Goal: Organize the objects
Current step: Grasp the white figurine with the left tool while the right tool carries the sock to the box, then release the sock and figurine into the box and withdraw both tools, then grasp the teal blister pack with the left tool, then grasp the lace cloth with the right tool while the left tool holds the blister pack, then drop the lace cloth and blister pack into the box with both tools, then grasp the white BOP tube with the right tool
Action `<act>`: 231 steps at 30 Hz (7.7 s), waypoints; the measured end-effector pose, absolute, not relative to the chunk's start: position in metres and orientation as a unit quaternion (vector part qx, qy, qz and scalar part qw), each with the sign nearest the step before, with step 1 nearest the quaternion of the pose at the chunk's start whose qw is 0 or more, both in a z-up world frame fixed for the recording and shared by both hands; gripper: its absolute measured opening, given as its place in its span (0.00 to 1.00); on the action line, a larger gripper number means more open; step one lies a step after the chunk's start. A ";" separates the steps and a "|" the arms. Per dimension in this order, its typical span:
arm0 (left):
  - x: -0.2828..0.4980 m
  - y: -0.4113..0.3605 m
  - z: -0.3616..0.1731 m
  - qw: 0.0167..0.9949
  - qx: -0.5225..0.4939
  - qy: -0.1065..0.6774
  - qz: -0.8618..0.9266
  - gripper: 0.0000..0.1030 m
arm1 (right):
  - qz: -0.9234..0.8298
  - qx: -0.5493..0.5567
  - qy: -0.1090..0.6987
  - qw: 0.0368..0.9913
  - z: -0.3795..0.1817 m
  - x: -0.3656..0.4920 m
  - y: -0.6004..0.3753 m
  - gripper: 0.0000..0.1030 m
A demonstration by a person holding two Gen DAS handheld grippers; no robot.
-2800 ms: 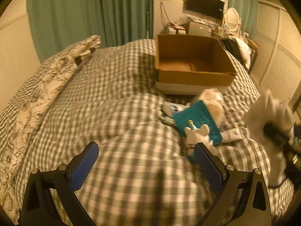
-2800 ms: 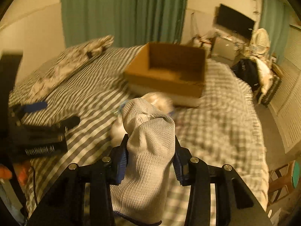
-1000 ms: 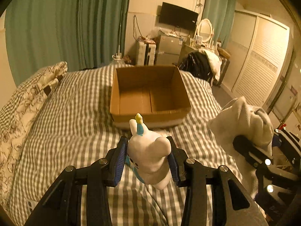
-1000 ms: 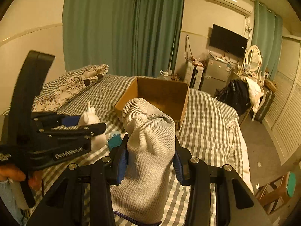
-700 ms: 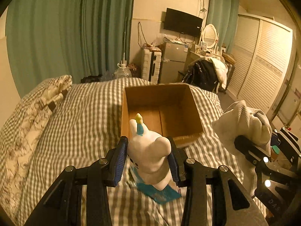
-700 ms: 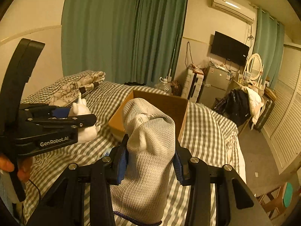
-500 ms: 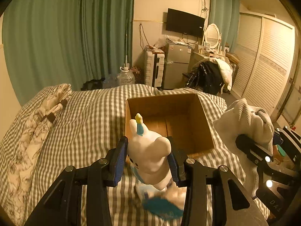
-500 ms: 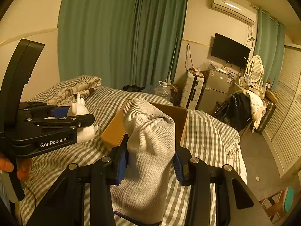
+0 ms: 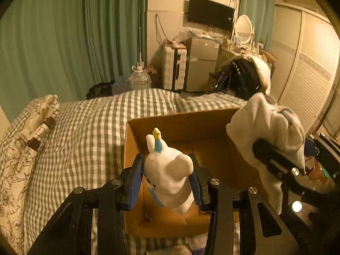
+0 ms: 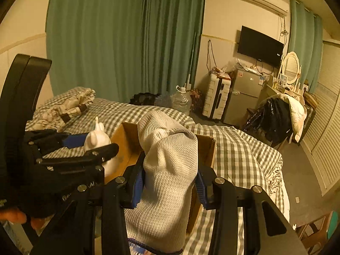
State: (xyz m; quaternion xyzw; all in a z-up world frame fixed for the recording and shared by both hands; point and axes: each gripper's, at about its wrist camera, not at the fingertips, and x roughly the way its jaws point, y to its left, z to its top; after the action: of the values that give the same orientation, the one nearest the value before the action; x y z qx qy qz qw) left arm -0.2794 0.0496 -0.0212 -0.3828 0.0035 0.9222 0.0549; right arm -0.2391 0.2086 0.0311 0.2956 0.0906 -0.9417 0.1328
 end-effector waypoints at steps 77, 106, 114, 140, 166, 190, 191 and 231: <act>-0.094 0.041 -0.129 0.085 -0.497 -0.083 0.859 0.15 | -0.918 0.385 0.064 0.071 -0.057 -0.056 0.265 0.90; -0.077 -0.027 -0.087 0.024 -0.427 -0.056 0.902 0.06 | -0.890 0.414 0.114 0.152 -0.084 -0.116 0.166 0.86; -0.080 -0.032 -0.095 0.024 -0.435 -0.059 0.898 0.06 | -0.881 0.431 0.119 0.154 -0.103 -0.121 0.163 0.15; -0.076 -0.006 -0.051 0.046 -0.415 -0.040 0.908 0.06 | -0.909 0.349 0.102 0.204 -0.016 -0.067 0.191 0.05; -0.103 -0.017 -0.032 0.055 -0.405 -0.011 0.913 0.06 | -0.891 0.391 0.098 0.208 -0.038 -0.085 0.192 0.13; -0.282 0.040 -0.058 0.087 -0.441 0.007 0.893 0.28 | -0.932 0.329 0.021 0.152 -0.002 -0.252 0.223 0.56; -0.279 0.038 -0.060 0.083 -0.442 0.007 0.893 0.47 | -0.932 0.327 0.019 0.154 -0.003 -0.252 0.227 0.58; -0.097 -0.017 -0.098 -0.020 -0.429 -0.060 0.901 1.00 | -0.896 0.413 0.066 0.146 -0.084 -0.103 0.234 0.90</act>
State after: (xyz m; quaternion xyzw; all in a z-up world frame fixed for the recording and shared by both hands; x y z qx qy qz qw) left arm -0.0974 -0.0170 -0.0983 -0.4291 -0.0597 0.9011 -0.0196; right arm -0.1033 0.2341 -0.0842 0.4131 0.0656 -0.8964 0.1465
